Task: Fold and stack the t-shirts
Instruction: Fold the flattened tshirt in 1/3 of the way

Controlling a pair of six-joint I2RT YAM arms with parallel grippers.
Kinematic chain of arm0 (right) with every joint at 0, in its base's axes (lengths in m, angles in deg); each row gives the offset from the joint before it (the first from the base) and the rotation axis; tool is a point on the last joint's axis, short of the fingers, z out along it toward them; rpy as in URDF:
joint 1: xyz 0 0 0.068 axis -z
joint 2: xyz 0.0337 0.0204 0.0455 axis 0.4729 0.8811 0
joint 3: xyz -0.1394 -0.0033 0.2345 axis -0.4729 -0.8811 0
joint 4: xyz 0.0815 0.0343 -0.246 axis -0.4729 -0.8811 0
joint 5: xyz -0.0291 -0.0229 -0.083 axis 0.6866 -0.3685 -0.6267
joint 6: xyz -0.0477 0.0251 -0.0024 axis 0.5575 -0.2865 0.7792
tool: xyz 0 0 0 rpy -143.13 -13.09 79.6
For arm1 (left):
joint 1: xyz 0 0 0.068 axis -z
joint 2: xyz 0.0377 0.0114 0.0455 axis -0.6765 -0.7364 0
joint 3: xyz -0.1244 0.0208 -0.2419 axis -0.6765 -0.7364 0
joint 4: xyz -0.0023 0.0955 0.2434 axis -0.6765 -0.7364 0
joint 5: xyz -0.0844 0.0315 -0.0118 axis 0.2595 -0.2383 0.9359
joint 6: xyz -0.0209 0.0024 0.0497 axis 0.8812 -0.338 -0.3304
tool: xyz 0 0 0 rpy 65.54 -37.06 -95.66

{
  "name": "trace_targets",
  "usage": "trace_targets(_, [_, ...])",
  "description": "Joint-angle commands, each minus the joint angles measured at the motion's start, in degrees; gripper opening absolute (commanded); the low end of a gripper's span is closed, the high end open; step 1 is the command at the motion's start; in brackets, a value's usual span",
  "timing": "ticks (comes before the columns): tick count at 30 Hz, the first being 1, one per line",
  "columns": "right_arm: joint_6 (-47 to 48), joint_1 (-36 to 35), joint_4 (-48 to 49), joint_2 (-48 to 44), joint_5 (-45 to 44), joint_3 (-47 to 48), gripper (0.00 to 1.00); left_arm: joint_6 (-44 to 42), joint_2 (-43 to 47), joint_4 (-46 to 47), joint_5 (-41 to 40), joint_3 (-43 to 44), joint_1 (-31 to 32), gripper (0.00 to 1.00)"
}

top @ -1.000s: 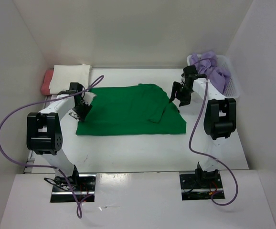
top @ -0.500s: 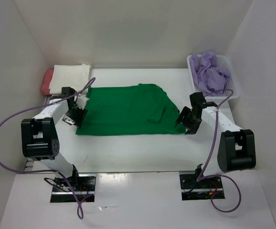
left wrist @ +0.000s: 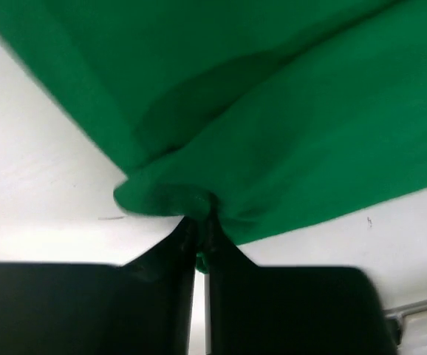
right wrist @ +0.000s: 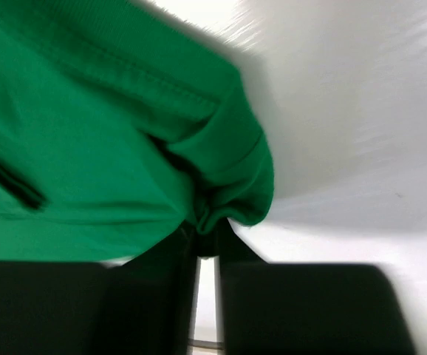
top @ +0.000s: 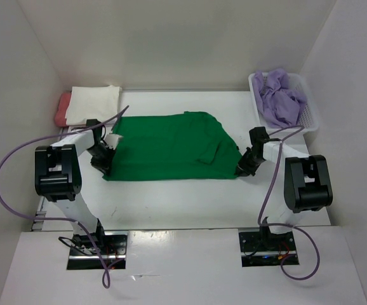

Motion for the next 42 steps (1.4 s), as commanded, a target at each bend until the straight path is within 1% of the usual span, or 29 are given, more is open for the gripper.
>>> trace_targets(1, [-0.78,2.33,3.29,0.70,-0.49,-1.20,0.07,0.21,-3.98,0.79,6.08,-0.42,0.13,0.02])
trace_targets(2, [-0.78,2.34,2.16,0.09,-0.49,-1.20,0.00,-0.31,-3.98,0.78,6.87,-0.42,0.13,0.00])
trace_targets(4, [-0.25,2.34,-1.26,-2.11,-0.49,-0.68,0.00,-1.46,-2.94,-0.10,8.28,-0.42,0.13,0.00])
trace_targets(6, [-0.25,2.34,-4.43,-5.61,0.20,0.21,0.00,-2.50,-1.44,-2.45,6.53,-0.95,0.13,0.00])
trace_targets(8, [-0.95,2.34,-10.05,-8.43,1.70,1.43,0.00,-4.35,1.89,-4.05,2.60,-1.64,0.13,0.00])
trace_targets(9, [-1.48,1.73,-12.25,-11.31,1.70,1.44,0.00,-4.88,4.52,-5.18,0.92,-2.70,0.13,0.00])
trace_targets(12, [-0.96,1.11,-19.90,-14.41,-0.05,0.92,0.00,-7.69,9.01,-8.44,-3.83,-4.37,0.13,0.00])
trace_targets(14, [0.71,0.59,-24.82,-15.04,-0.58,0.91,0.00,-9.71,10.34,-11.33,-4.98,-6.57,0.13,0.00])
trace_targets(17, [0.72,-2.40,-29.47,-15.04,-2.33,2.40,0.00,-10.77,11.39,-13.71,-9.81,-8.85,0.66,0.00])
trace_targets(19, [1.59,-4.86,-30.71,-15.04,-2.34,4.42,0.00,-12.00,12.02,-15.12,-12.72,-8.86,1.27,0.00])
trace_targets(21, [1.07,-6.62,-33.27,-14.51,-2.34,6.00,0.07,-12.53,12.54,-17.05,-14.91,-9.38,2.06,0.00])
trace_targets(22, [1.68,-8.10,-33.80,-13.12,-2.34,6.01,0.11,-12.53,12.54,-17.67,-15.53,-9.39,2.76,0.00])
trace_targets(23, [1.68,-8.82,-34.41,-13.10,-2.34,6.88,0.15,-12.53,12.54,-18.37,-16.06,-9.39,2.77,0.03])
trace_targets(24, [1.68,-9.34,-35.72,-12.14,-2.34,7.67,0.27,-12.53,12.54,-18.38,-16.06,-9.91,3.38,0.17])
trace_targets(26, [2.21,-9.35,-37.22,-12.13,-3.91,8.55,0.44,-12.53,12.54,-19.95,-16.68,-9.91,3.38,0.39])
trace_targets(27, [2.21,-9.35,-38.97,-12.13,-4.70,9.43,0.50,-12.53,12.54,-19.96,-17.46,-9.91,3.38,0.46])
trace_targets(28, [2.82,-9.35,-40.03,-12.13,-5.32,9.44,0.52,-12.53,12.54,-19.96,-18.60,-9.91,3.38,0.50])
trace_targets(31, [3.87,-9.35,-41.80,-13.89,-6.91,10.84,0.52,-13.14,12.54,-22.77,-20.71,-9.39,3.38,0.53])
trace_targets(32, [3.88,-9.35,-41.80,-14.59,-5.34,10.84,0.52,-13.15,12.54,-22.77,-23.07,-8.52,1.56,0.54])
trace_targets(33, [3.88,-9.35,-41.28,-14.60,-4.11,12.84,0.50,-14.11,13.06,-22.77,-24.31,-6.24,0.49,0.54])
trace_targets(34, [3.88,-9.35,-40.05,-13.99,-2.97,14.26,0.46,-15.42,13.07,-21.90,-25.02,-4.40,-0.73,0.55])
trace_targets(35, [3.88,-9.35,-38.47,-13.02,-1.47,18.36,0.45,-15.43,12.29,-20.94,-25.03,-2.20,-2.66,0.55])
trace_targets(36, [4.58,-9.87,-36.72,-9.97,-1.46,21.01,0.43,-15.43,11.50,-19.88,-25.03,0.34,-3.20,0.55])
trace_targets(37, [4.58,-9.88,-32.52,-7.85,-0.94,23.82,0.42,-14.91,9.23,-18.39,-23.46,6.29,-3.21,0.55])
trace_targets(38, [6.24,-10.49,-30.31,-5.48,-1.54,29.68,0.42,-14.12,7.90,-17.51,-18.75,9.30,-3.90,0.55])
trace_targets(39, [6.95,-11.10,-26.37,0.11,-1.55,32.61,0.42,-12.99,6.41,-16.11,-15.83,12.21,-3.91,0.55])
trace_targets(40, [7.56,-11.11,-24.68,3.04,-2.07,35.42,0.42,-10.28,5.00,-15.48,-12.76,14.85,-3.91,0.55])
trace_targets(41, [8.18,-11.11,-22.83,5.94,-2.07,40.76,0.42,-8.86,1.85,-14.61,-7.50,19.48,-3.91,0.55])
trace_targets(42, [9.40,-11.11,-21.07,11.63,-2.07,43.07,0.42,-7.28,0.60,-11.64,-5.80,21.01,-3.91,0.55])
